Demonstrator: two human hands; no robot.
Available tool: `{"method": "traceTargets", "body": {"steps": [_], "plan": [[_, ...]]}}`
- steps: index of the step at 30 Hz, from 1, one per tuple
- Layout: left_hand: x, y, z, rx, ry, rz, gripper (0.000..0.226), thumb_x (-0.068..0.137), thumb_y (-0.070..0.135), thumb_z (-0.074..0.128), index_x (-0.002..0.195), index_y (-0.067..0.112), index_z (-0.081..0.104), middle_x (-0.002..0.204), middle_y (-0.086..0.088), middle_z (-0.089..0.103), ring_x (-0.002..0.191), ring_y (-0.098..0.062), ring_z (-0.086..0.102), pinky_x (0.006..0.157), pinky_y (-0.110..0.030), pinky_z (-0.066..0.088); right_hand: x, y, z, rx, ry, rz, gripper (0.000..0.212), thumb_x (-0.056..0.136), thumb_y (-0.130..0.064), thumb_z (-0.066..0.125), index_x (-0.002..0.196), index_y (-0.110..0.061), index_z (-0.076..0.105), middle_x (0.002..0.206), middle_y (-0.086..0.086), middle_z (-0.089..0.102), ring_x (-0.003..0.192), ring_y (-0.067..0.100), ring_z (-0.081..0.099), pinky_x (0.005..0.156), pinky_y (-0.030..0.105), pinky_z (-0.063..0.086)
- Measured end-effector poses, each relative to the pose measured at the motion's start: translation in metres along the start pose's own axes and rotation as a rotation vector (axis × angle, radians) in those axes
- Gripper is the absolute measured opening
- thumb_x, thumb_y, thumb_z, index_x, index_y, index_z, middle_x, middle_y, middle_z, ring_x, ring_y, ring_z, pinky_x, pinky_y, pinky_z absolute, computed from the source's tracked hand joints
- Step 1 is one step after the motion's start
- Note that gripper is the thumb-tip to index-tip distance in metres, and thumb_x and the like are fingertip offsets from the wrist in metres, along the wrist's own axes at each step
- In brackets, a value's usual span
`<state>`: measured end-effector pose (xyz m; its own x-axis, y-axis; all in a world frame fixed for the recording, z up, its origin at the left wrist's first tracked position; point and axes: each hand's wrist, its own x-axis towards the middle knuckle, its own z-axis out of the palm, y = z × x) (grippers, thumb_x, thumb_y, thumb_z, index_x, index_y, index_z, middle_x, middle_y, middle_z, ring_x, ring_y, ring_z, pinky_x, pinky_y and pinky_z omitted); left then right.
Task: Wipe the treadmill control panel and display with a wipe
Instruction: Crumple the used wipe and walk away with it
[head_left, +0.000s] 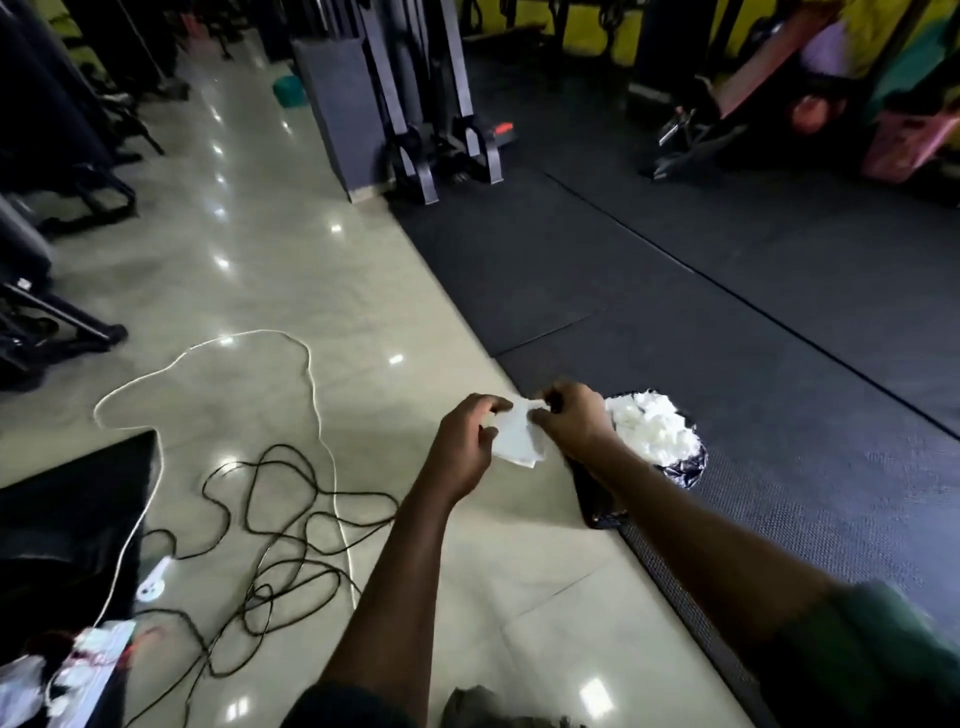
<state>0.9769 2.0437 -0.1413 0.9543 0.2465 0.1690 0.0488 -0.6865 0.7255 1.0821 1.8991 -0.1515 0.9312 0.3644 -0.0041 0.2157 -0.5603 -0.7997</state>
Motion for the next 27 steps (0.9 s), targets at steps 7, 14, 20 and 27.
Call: {"method": "traceTargets", "body": {"steps": [7,14,20,27], "plan": [[0.161,-0.047,0.087,-0.056,-0.193,-0.006,0.038,0.083,-0.014,0.053,0.108,0.01,0.067,0.112,-0.002,0.067,0.096,-0.013,0.06,0.085,-0.016,0.044,0.134,0.077,-0.011,-0.011,0.053,0.245,0.016,0.078,-0.012,0.078,0.083,-0.013,0.063,0.075,0.002,0.059,0.073,0.02,0.054,0.06,0.026,0.035],[0.269,-0.067,0.186,-0.057,-0.464,-0.043,0.04,0.087,-0.01,0.051,0.117,0.01,0.066,0.118,-0.009,0.063,0.107,-0.023,0.06,0.086,-0.017,0.038,0.211,0.159,-0.033,0.014,0.124,0.52,0.013,0.08,-0.006,0.076,0.084,-0.01,0.064,0.08,0.005,0.066,0.075,0.024,0.061,0.071,0.036,0.05],[0.318,-0.108,0.314,-0.095,-0.659,-0.265,0.046,0.088,-0.01,0.048,0.128,0.007,0.062,0.129,-0.012,0.061,0.118,-0.026,0.057,0.099,-0.025,0.042,0.278,0.284,-0.024,-0.01,0.044,0.72,0.013,0.083,-0.003,0.072,0.093,-0.008,0.067,0.095,0.012,0.074,0.088,0.031,0.07,0.077,0.043,0.059],[0.344,-0.181,0.48,-0.135,-0.783,-0.587,0.046,0.091,-0.006,0.05,0.135,0.006,0.056,0.132,-0.018,0.059,0.115,-0.03,0.059,0.098,-0.031,0.044,0.329,0.451,0.023,-0.039,-0.1,0.77,0.012,0.085,-0.003,0.068,0.094,-0.011,0.069,0.094,0.006,0.074,0.083,0.029,0.072,0.076,0.047,0.061]]}}
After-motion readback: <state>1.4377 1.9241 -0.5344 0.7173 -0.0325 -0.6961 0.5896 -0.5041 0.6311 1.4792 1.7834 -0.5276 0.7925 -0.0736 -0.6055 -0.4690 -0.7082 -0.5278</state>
